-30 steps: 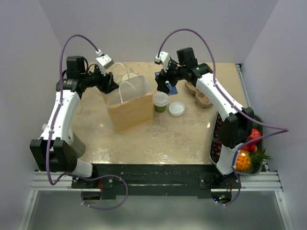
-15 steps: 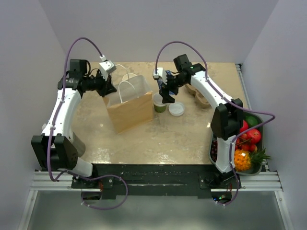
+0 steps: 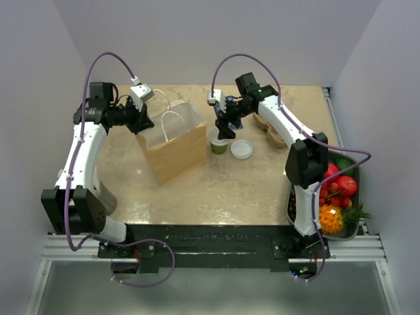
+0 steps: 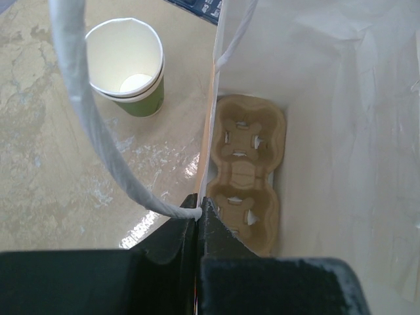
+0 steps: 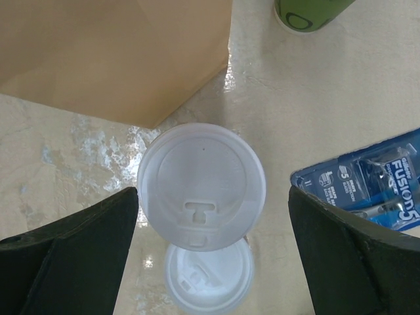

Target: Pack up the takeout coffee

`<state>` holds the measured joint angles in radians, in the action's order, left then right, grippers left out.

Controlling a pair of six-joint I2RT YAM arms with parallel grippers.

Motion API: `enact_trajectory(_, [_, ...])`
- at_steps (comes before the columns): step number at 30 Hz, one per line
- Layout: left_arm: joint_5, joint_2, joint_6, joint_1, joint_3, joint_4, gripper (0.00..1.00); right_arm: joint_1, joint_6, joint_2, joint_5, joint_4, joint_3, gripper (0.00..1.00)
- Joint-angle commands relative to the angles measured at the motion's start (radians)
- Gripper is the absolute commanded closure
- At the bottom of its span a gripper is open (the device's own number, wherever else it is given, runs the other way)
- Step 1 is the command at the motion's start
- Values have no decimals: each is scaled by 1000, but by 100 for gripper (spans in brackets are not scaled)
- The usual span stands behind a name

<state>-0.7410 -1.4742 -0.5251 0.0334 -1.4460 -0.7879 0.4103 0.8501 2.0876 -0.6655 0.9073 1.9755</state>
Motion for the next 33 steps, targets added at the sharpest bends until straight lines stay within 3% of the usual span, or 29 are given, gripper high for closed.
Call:
enact_trajectory(1, [28,34,-35,23,-30,-47,100,1,13,26,-42,38,59,1])
enact_trajectory(18, [25,52,-18,28,-4,-34,100,1,79,34,-23,84,39,1])
enact_trajectory(33, [15,48,-10,29,-4,-22,100,18,170,-6,36,65,-36,17])
